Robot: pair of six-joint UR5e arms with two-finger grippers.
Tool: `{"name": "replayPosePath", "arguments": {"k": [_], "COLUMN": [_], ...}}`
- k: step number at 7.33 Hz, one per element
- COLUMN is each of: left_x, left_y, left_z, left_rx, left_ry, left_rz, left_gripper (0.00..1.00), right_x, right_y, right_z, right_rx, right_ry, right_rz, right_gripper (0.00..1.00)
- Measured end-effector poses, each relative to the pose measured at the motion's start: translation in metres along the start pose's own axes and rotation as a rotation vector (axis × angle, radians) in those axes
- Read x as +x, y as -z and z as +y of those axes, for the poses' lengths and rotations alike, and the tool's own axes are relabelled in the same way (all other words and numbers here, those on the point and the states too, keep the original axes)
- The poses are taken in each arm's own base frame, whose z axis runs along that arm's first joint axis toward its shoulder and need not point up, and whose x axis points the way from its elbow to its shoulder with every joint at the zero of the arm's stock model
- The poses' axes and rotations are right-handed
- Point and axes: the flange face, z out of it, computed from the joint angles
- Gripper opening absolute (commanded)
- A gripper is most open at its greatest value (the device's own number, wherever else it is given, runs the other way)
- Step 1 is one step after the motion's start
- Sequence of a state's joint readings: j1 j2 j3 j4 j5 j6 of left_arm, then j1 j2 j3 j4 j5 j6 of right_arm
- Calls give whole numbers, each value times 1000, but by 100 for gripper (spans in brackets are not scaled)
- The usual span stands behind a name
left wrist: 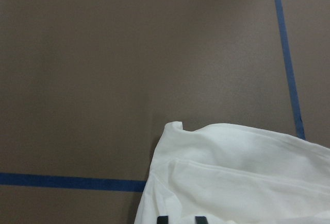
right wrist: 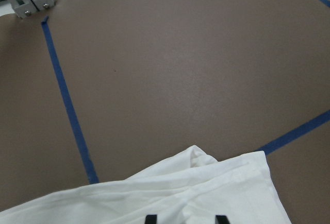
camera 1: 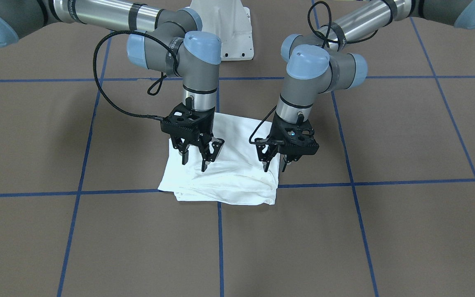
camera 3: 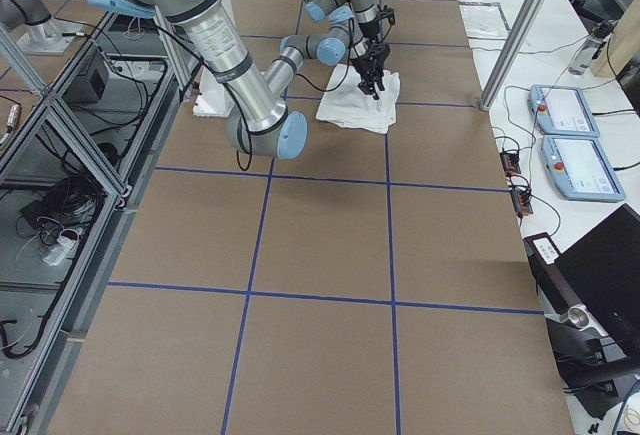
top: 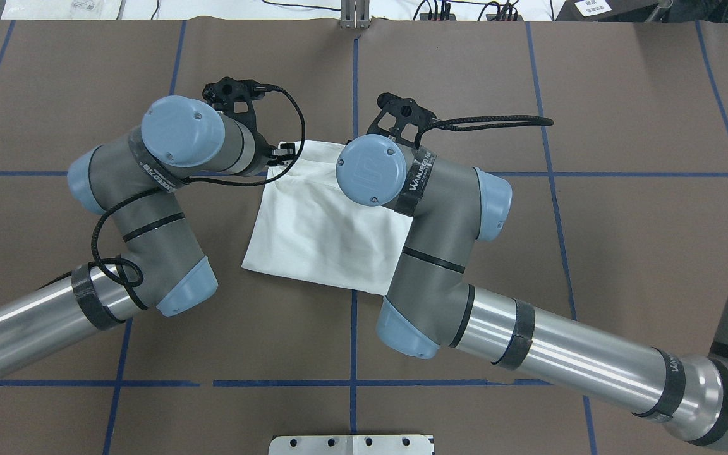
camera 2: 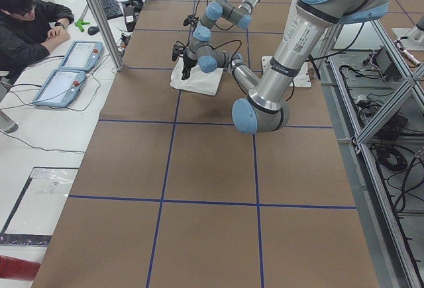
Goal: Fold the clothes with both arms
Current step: 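Lay the folded edge down near the far edge and open both grippers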
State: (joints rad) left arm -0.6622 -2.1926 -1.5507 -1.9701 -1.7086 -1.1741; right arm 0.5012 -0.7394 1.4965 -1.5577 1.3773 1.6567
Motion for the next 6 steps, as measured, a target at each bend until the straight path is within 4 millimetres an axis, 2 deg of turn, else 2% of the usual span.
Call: {"name": "replayPosePath", "arguments": {"k": [2, 3, 5, 6], "left_x": [-30, -40, -48, -49], "left_y": [12, 14, 13, 13], "left_z": [-21, -25, -26, -26], "left_rx": [-6, -4, -4, -4], "left_ry": [-101, -120, -129, -130], "left_rz": [9, 14, 15, 14], "left_gripper": [100, 100, 100, 100], "right_x": [-10, -14, -27, -31], "right_y": [2, -4, -30, -46], "right_z": [11, 13, 4, 2], "right_rx": [-22, -21, -5, 1], "right_ry": [39, 51, 10, -6], "right_rz": [-3, 10, 60, 74], "right_gripper": [97, 89, 68, 67]}}
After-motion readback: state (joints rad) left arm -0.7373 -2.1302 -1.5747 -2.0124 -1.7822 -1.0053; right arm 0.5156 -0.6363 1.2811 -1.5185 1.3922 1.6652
